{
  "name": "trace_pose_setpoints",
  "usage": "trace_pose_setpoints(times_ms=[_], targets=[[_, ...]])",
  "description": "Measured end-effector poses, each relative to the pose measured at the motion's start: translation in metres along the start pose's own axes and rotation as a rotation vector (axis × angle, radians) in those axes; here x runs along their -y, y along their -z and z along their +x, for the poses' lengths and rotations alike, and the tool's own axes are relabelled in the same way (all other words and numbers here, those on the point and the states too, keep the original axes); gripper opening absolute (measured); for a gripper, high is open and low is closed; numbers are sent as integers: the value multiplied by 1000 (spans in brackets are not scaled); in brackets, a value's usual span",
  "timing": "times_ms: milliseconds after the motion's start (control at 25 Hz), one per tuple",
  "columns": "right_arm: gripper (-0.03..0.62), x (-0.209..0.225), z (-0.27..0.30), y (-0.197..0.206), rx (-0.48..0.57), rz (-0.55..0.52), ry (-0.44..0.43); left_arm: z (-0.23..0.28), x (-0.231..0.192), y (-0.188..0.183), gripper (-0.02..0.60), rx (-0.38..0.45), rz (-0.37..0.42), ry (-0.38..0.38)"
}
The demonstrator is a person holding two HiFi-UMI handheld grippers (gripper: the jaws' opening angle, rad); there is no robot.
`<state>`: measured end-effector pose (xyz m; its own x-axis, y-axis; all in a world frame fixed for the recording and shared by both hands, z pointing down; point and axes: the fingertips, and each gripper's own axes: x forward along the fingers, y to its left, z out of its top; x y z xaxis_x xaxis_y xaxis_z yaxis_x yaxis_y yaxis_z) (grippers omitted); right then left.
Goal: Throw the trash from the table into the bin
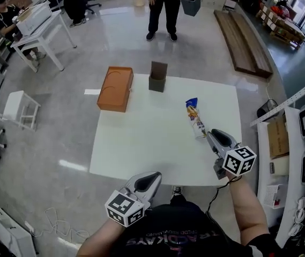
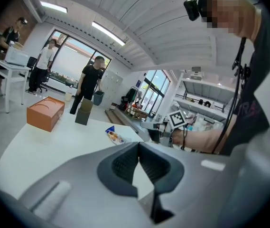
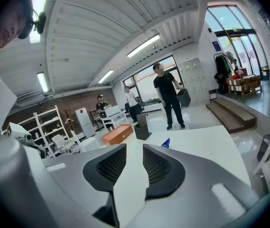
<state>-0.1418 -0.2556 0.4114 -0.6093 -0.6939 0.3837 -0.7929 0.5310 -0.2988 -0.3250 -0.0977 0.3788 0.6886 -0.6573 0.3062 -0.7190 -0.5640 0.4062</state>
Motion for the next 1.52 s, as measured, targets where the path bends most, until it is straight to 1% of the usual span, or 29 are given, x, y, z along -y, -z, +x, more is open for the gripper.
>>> trace_pose_setpoints(times_ms=[120,240,440,640,720,840,920,960,1040,1120,1280,1520], targets=[[123,31,21,9,-99,-43,29,3,-1,0,8,3,-18,-42],[135,59,47,21,-226,-76,44,8,-3,1,8,3,-42,-73],[158,87,88,43,-454,-105,21,11,-4,5,8,2,-62,-120],[178,99,114,66,-637,-145,-3,4,-8,8,8,15,-88,-190],[178,101,122,72,-690,-166,-7,-1,-10,9,8,21,-98,-217],[172,107,131,85,-776,-202,14,-6,-14,13,8,29,-117,-250],[151,113,134,95,-832,-222,44,-10,-15,15,8,33,-127,-265],[128,116,134,100,-853,-231,62,-11,-16,15,8,35,-130,-269],[81,121,135,105,-871,-237,89,-13,-17,16,8,38,-131,-276],[40,124,135,108,-864,-229,105,-15,-18,17,8,41,-133,-280],[21,123,132,106,-833,-214,113,-18,-20,17,8,42,-138,-280],[17,114,124,93,-757,-190,117,-16,-17,14,8,38,-120,-247]])
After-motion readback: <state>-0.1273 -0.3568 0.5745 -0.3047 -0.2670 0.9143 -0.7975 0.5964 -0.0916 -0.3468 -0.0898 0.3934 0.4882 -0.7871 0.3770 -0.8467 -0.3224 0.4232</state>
